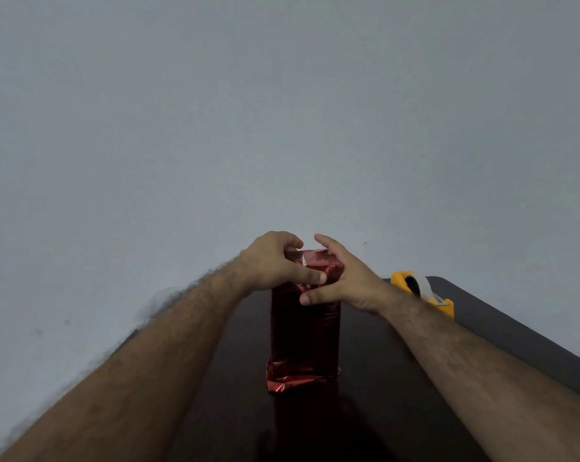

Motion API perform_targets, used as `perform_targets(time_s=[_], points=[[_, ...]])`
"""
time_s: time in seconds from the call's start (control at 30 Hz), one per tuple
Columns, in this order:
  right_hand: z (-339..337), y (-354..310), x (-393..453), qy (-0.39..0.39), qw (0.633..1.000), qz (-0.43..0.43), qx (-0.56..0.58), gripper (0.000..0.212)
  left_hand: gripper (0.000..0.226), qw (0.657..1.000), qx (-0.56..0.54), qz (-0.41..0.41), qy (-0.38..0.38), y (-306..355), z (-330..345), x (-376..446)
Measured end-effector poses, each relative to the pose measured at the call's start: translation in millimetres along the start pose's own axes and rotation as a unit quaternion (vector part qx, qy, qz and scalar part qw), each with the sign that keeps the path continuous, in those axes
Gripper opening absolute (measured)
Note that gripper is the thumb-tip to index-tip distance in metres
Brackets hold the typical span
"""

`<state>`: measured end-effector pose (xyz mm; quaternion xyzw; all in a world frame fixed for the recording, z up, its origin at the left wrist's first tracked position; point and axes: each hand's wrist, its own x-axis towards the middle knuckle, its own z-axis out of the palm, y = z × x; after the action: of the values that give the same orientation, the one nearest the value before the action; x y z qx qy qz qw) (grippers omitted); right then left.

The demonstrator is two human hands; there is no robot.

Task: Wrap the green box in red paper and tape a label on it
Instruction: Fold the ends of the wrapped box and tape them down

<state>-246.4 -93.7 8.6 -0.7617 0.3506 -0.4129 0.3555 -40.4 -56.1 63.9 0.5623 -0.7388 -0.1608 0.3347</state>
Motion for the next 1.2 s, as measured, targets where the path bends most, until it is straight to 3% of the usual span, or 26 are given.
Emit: perform_targets(time_s=[0.1, 0.17, 0.23, 0.3, 0.37, 0.5, 0.57, 0.73, 0.93, 1.2], points=[[-6, -1, -7, 0.016, 1.0, -0.005, 0.003, 0.126, 0.111, 0.999, 0.025, 0.0, 0.028, -5, 4, -1], [-11, -1, -11, 0.084, 0.996, 0.023, -0.016, 0.116, 0.113, 0.999, 0.022, 0.006, 0.036, -7, 7, -2], [-25, 8, -15, 0.18, 0.98, 0.068, -0.055, 0.088, 0.114, 0.999, 0.004, 0.01, 0.039, -8, 7, -5], [-48, 31, -21, 0.276, 0.949, 0.104, -0.114, 0.061, 0.114, 0.999, -0.023, 0.014, 0.039, -9, 7, -6], [-74, 59, -32, 0.334, 0.907, 0.151, -0.208, 0.054, 0.114, 0.999, -0.038, 0.017, 0.035, -9, 8, -7], [-111, 86, -44, 0.399, 0.831, 0.256, -0.29, 0.034, 0.105, 0.998, -0.046, 0.026, 0.03, -11, 9, -6], [-121, 84, -44, 0.393, 0.81, 0.317, -0.298, 0.035, 0.097, 0.998, -0.047, 0.034, 0.03, -11, 10, -4], [-127, 79, -42, 0.355, 0.829, 0.411, -0.132, 0.054, 0.101, 0.996, -0.074, 0.041, 0.029, -9, 18, -1], [-133, 68, -40, 0.324, 0.797, 0.509, -0.017, 0.028, 0.112, 0.996, -0.066, 0.037, 0.036, -13, 20, 5], [-129, 63, -38, 0.384, 0.8, 0.407, 0.215, 0.02, 0.101, 0.997, -0.063, 0.041, 0.024, -15, 18, 9]])
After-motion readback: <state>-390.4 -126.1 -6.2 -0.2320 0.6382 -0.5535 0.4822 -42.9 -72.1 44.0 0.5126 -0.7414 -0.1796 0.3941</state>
